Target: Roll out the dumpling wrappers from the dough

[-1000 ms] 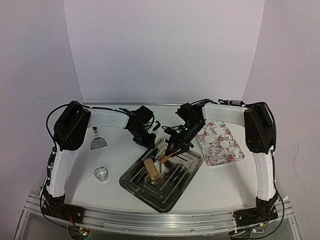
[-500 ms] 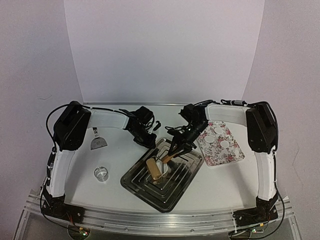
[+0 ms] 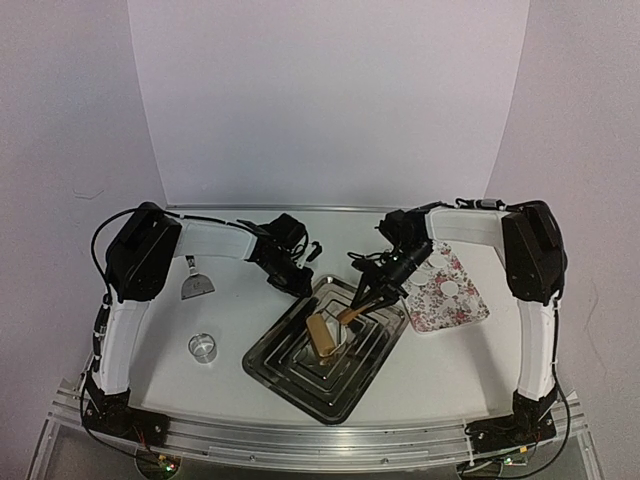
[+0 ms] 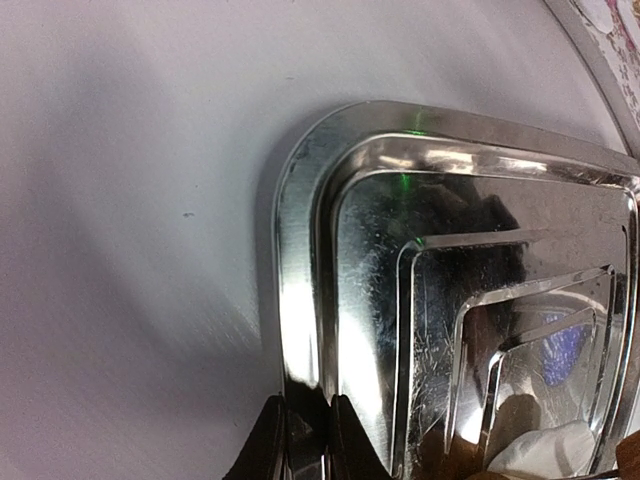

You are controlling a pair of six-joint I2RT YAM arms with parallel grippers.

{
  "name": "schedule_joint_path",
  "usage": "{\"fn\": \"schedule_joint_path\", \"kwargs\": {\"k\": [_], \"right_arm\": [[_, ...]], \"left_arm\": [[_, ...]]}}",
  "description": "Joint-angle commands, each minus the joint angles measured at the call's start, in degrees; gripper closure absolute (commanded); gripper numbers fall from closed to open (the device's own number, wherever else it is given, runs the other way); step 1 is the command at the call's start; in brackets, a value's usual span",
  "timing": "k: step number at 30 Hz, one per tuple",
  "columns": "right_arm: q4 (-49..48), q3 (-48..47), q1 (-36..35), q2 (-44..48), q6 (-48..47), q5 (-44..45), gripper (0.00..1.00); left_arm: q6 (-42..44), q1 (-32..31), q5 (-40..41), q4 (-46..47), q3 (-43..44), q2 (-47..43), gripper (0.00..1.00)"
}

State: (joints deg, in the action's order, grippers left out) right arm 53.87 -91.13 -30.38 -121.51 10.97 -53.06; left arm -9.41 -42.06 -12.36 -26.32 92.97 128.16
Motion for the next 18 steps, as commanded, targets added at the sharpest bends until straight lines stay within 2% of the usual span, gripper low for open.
{"fn": "schedule_joint_path", "kwargs": {"k": [1, 9, 18], "right_arm": [[5.94, 0.66, -0.73, -6.79, 5.05, 28.19, 1.0], [6.08, 8.18, 5.92, -1.84, 2.24, 29.84, 1.0], [5.28, 10.27, 7.11, -2.34, 2.04, 29.24, 1.0]], "left_arm": [[2.92, 0.51, 4.64, -6.02, -2.48, 2.17, 1.0], [3.18, 1.84, 4.64, -5.61, -3.62, 1.61, 1.0], [3.28, 2.15, 4.94, -5.88, -3.42, 1.92, 1.0]]}}
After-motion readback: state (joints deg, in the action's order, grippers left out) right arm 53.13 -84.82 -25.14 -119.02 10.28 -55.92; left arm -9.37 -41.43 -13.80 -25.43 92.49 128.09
